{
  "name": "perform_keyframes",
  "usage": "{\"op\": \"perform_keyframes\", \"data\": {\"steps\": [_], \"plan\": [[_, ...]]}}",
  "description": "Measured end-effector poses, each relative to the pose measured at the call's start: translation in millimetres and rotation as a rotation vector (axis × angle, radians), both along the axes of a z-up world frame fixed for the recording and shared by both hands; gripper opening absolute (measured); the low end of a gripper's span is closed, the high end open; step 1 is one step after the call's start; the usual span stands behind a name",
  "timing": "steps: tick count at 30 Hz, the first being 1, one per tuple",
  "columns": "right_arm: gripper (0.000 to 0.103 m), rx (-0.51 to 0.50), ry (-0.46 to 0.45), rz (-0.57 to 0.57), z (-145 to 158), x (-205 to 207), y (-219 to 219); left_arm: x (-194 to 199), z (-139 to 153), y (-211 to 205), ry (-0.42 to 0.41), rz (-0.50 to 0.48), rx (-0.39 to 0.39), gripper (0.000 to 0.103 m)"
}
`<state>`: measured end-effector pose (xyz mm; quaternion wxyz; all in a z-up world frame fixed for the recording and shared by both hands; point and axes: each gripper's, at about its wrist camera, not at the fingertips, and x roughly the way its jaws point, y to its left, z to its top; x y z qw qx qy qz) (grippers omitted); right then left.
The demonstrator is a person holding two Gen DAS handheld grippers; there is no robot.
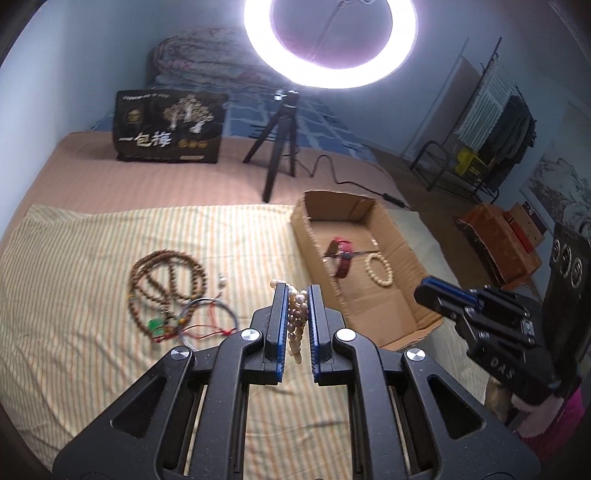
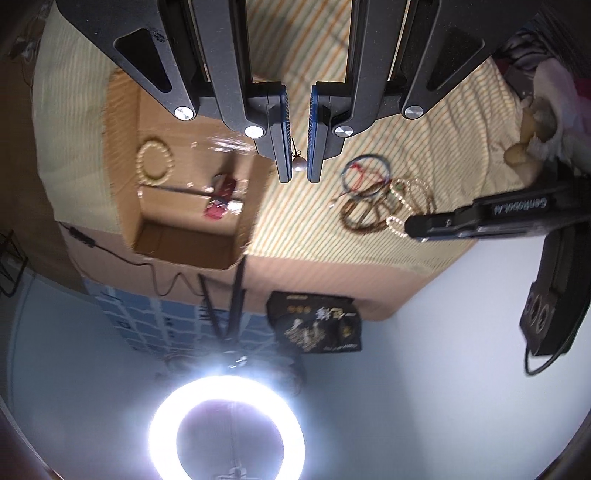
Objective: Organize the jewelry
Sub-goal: 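Carry the pearl strand and loose pearl into the cardboard box with both tools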
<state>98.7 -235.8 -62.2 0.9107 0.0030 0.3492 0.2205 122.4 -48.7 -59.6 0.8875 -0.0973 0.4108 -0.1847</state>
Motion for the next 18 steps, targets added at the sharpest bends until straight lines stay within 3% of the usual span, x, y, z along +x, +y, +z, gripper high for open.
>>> {"op": "perform_keyframes", "data": {"steps": [18], "plan": [[0.007,0.016,0.046,-0.132,3.6,43.5,-64.6,15.1,-3.6,-80.0,0.008,-0.096,-0.005,0.008]]}}
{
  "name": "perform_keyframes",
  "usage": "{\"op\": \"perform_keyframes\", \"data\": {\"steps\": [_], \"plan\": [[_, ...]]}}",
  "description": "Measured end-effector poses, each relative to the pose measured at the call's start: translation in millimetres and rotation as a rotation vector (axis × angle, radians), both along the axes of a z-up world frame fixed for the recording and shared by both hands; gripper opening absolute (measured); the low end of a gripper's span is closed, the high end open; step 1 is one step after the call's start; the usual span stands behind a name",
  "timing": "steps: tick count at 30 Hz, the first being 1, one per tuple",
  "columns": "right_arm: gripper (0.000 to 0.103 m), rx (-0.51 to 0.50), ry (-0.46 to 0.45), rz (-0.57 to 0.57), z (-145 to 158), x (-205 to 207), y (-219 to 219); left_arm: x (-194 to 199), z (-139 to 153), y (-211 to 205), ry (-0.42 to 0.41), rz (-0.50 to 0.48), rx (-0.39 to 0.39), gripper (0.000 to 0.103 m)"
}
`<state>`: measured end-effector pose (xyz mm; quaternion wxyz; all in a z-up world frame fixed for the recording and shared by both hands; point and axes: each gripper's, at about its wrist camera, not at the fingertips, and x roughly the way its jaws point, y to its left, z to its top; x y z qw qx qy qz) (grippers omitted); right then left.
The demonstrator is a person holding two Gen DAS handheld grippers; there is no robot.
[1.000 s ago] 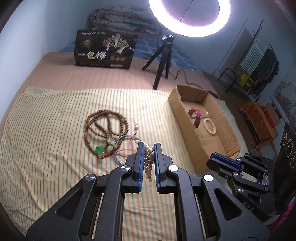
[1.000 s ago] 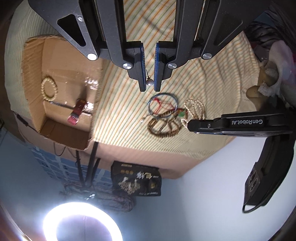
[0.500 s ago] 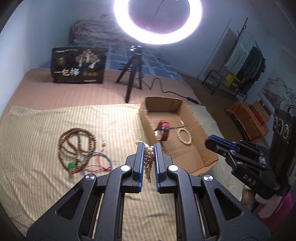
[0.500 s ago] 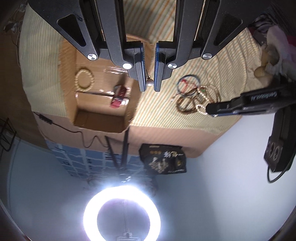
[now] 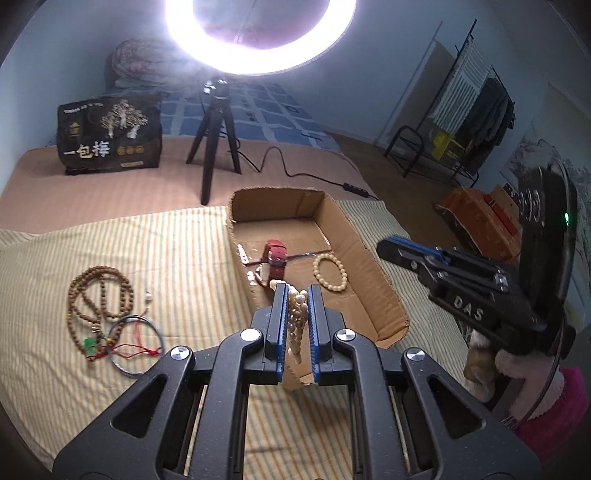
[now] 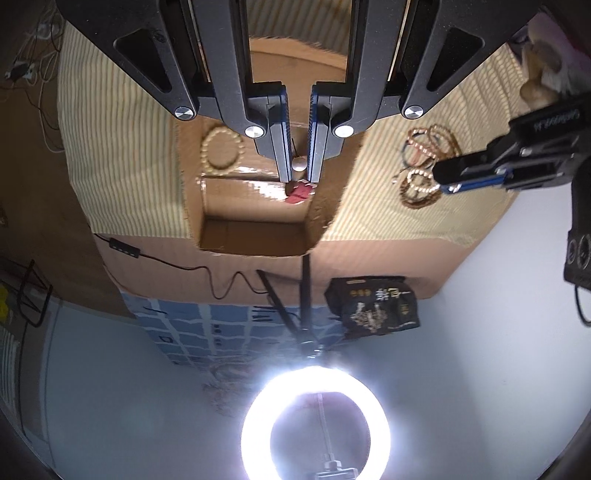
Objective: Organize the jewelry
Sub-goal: 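Carry the pearl strand and loose pearl into the cardboard box with both tools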
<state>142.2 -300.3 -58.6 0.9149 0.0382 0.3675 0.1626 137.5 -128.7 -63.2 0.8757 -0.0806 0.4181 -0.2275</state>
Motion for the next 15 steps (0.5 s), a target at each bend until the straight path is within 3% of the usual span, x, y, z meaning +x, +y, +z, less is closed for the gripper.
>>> {"op": "perform_keyframes", "data": {"steps": [15], "plan": [[0.007,-0.024,0.091,-0.039,-32.0,38.1,-14.7,18.5,-30.2,-42.2,0.049,-0.032,0.052,0.008]]}}
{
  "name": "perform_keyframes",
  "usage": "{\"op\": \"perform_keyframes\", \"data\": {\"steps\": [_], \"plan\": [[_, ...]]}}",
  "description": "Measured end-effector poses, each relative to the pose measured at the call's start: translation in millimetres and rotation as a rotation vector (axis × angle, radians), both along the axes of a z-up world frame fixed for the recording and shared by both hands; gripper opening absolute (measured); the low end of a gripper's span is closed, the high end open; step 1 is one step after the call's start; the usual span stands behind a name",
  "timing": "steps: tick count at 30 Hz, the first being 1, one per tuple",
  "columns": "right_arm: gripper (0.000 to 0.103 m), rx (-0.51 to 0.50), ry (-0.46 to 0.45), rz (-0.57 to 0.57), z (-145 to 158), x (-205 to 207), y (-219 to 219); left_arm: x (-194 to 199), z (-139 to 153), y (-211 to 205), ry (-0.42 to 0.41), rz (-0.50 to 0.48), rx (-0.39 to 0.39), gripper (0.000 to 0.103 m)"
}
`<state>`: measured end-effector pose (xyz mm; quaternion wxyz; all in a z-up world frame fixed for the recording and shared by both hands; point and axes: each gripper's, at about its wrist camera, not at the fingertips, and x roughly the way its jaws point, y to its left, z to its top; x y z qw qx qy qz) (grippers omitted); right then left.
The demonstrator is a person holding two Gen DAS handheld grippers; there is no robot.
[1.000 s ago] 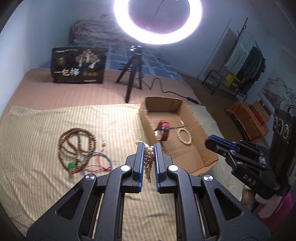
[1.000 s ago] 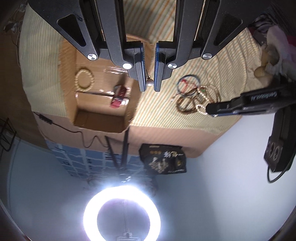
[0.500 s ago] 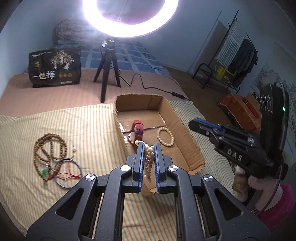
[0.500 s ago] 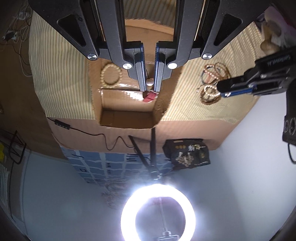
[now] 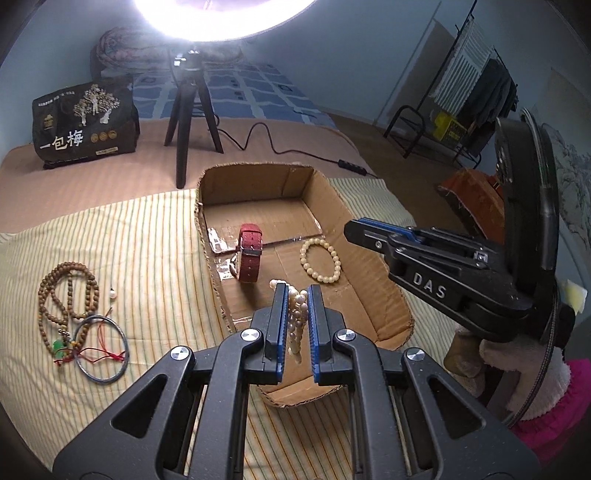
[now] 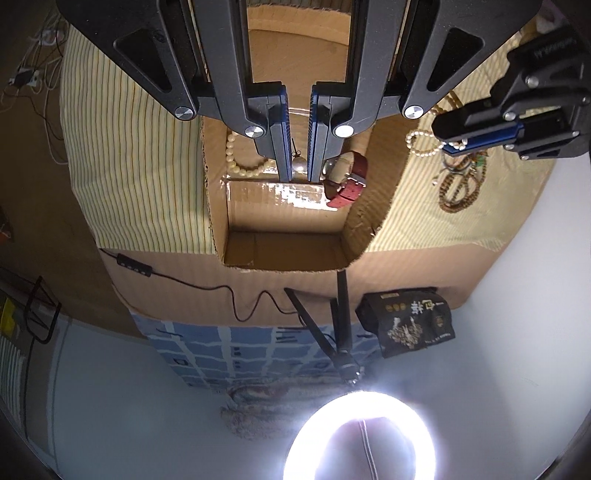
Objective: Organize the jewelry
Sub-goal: 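Carry the pearl strand and loose pearl into the cardboard box with both tools, then open both tools to drop the pearl strand and pearl in the box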
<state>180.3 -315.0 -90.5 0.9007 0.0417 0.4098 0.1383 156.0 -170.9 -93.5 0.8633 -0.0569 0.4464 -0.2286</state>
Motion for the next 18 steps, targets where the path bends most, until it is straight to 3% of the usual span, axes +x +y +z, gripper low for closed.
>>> {"op": "perform_keyframes", "data": {"steps": [18], "plan": [[0.007,-0.003,0.042,-0.029,-16.5,9.9,-8.8,2.9,-15.1,-10.2,0.032,-0.012,0.027,0.008]]}}
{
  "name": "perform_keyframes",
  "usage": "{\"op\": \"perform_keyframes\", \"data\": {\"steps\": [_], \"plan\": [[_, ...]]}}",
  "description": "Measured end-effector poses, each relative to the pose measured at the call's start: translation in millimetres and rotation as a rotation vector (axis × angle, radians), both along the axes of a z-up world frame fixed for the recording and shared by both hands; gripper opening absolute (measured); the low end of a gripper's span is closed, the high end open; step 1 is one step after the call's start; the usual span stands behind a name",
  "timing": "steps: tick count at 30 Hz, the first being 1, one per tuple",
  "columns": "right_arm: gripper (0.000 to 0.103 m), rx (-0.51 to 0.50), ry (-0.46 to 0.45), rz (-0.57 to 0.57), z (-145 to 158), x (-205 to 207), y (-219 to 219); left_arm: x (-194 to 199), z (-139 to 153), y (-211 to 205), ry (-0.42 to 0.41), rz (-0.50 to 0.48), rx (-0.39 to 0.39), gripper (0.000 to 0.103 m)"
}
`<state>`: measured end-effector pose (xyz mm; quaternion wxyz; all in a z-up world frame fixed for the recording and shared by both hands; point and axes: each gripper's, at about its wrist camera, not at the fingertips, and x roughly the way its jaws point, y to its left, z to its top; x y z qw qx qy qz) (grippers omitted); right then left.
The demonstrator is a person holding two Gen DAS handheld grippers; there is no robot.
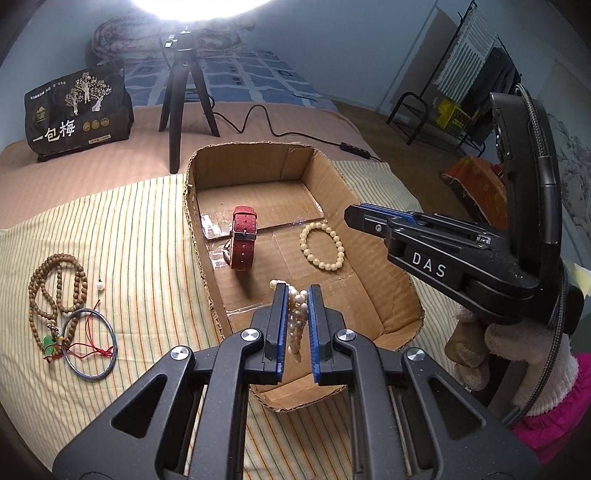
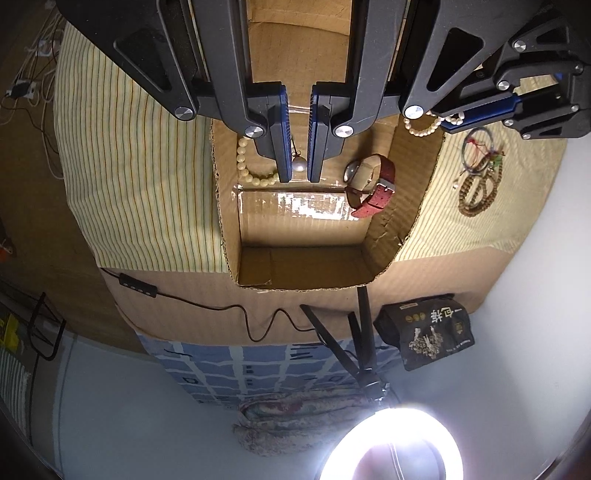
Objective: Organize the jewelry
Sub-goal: 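Open both tools to drop the pearl strand and pearl in the box, then move both open tools back toward the wooden bead necklace and bangle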
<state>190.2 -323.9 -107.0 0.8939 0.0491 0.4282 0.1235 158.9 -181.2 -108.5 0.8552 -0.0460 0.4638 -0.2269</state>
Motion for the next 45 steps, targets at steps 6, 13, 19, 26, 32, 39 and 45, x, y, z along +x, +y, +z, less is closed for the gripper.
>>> {"op": "perform_keyframes", "data": {"steps": [6,13,19,26,32,39,45], "plan": [[0.007,-0.004,0.004,0.001,-0.8,0.3,-0.3,1.0,-0.5,-0.2,-0.003,0.004,0.0,0.008],[0.047,-0.015,0.001,-0.007,-1.5,1.1,-0.5,0.3,0.5,2.4,-0.016,0.014,0.014,0.041],[0.061,-0.03,-0.001,-0.03,-1.3,1.7,-3.2,-2.0,3.6,4.1,-0.036,0.027,0.025,0.058],[0.069,-0.038,-0.014,-0.039,1.9,-1.0,-2.3,-3.5,6.6,7.3,-0.046,0.043,0.032,0.065],[0.071,-0.034,-0.016,-0.044,3.9,-3.8,-3.0,-6.4,9.0,9.4,-0.055,0.045,0.043,0.07],[0.075,-0.025,-0.027,-0.045,8.7,-8.6,-1.2,-11.5,11.3,17.6,-0.063,0.046,0.052,0.071],[0.077,-0.006,-0.042,-0.037,14.9,-12.6,5.0,-14.6,13.6,32.4,-0.067,0.061,0.059,0.071]]}}
